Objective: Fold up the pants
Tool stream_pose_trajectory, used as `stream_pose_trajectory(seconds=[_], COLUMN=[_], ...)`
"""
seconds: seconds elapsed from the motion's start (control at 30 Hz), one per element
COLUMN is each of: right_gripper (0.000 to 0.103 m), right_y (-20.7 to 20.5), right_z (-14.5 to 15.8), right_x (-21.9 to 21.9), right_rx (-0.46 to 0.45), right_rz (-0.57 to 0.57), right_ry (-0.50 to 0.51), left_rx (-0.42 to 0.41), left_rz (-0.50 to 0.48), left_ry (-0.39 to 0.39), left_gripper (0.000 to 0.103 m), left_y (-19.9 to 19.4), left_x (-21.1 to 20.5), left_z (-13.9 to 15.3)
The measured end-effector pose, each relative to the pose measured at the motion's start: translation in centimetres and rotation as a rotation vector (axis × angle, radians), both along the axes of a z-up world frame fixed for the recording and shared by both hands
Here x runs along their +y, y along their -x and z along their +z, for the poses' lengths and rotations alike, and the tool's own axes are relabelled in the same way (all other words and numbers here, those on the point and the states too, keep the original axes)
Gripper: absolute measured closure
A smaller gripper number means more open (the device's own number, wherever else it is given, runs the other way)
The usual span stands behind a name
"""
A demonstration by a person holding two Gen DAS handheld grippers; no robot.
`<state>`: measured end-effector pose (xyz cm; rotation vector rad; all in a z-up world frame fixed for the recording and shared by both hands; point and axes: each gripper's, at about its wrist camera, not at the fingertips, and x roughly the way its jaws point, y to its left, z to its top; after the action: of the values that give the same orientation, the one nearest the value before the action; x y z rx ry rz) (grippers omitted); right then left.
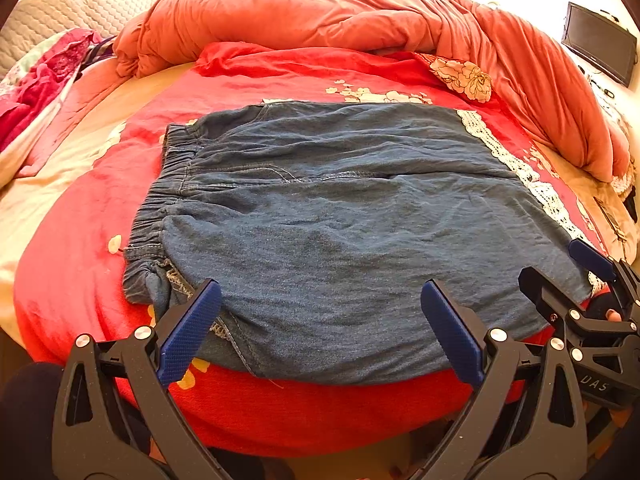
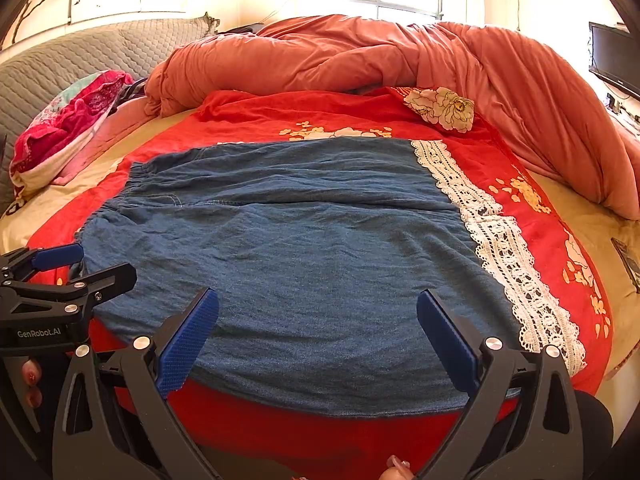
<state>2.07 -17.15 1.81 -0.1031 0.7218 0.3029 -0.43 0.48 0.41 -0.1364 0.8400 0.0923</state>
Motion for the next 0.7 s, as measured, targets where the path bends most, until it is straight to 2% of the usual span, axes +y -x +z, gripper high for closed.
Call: stream_pose_trajectory(seconds=[0.7], right_gripper=[0.004], right_y=[-0.11], right_z=[-0.12], right_x=[0.06], right_rx=[0.000], right_rz=[-0.002], right_ry=[0.008], left_rx=[0.004], left_rz=[-0.001], left_ry=[0.004], left_gripper=[0.009], left_y=[-0.03], left_x=[0.18], left_z=[-0.17])
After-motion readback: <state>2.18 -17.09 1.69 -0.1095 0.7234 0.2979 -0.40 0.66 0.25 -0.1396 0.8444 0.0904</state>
